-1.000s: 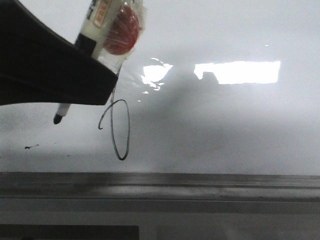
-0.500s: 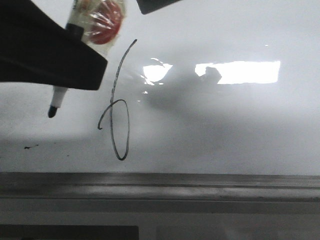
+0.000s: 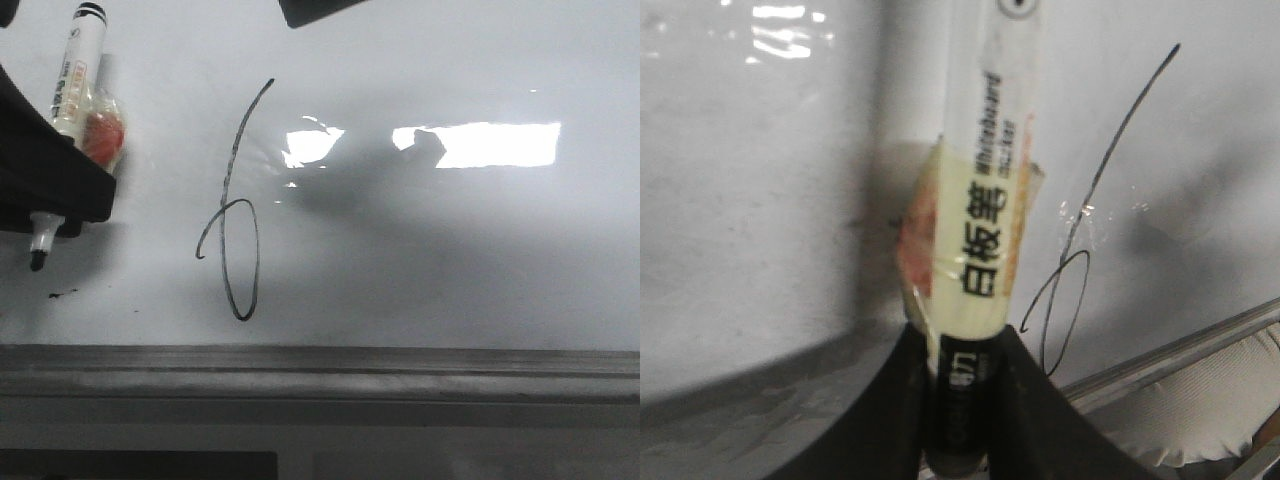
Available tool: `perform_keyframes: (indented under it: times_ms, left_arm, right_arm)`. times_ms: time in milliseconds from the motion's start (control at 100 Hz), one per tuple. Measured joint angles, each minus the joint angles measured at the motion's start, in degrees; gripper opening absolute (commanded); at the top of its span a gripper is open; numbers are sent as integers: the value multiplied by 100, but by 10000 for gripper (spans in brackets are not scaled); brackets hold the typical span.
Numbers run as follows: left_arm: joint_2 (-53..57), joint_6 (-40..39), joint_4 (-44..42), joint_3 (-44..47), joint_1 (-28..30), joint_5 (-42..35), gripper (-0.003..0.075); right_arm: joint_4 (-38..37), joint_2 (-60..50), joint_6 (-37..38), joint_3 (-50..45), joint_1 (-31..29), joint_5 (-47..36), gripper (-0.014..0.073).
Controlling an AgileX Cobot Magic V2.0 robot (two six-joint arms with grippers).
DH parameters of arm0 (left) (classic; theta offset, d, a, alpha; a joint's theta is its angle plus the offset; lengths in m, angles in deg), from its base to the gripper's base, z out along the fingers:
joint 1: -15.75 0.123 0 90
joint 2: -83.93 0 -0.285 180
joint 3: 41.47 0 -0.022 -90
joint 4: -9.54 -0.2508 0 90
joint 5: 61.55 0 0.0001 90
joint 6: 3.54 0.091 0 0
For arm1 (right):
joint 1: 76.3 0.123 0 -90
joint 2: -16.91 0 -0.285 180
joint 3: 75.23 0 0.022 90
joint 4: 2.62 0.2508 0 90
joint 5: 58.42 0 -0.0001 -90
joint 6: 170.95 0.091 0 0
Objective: Write number 6 on whiteboard
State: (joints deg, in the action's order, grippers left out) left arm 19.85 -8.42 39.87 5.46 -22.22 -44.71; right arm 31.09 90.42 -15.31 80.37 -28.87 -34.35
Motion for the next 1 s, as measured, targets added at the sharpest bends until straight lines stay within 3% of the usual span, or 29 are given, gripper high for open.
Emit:
perform_keyframes:
  times_ms: [80,230,320,570,630,690,740,770,910,1000]
  left_arm:
    - [-37,0,0,0,0,-38,90]
    - [-50,0,9,0,0,-110,414]
    - [-59,0,13,-11,0,-163,480]
    - [108,11,71,-13,0,-97,474]
    - [279,11,58,-13,0,-81,470]
    - [477,11,-45,-13,0,-77,447]
    - [755,11,-239,-13,0,-55,393]
    - [954,11,-357,-13,0,-32,331]
    - [1835,11,-694,-13,0,2,-10]
    - [2373,91,-815,-13,0,13,-19]
  right_arm:
    - [0,0,0,0,0,0,416]
    - [0,0,-10,0,0,0,416]
    - [0,0,-10,0,0,0,416]
    - [-13,0,-10,0,-22,0,402]
    - [-26,-10,-10,0,-22,11,325]
    - [-48,-69,-10,-23,-22,11,157]
    - [-62,-159,-10,-71,-22,-3,-17]
    - [-63,-222,-10,-130,-22,-3,-69]
    - [-86,-674,-10,-416,-22,-104,-64]
    - [-86,-1070,-10,-692,-22,-285,-64]
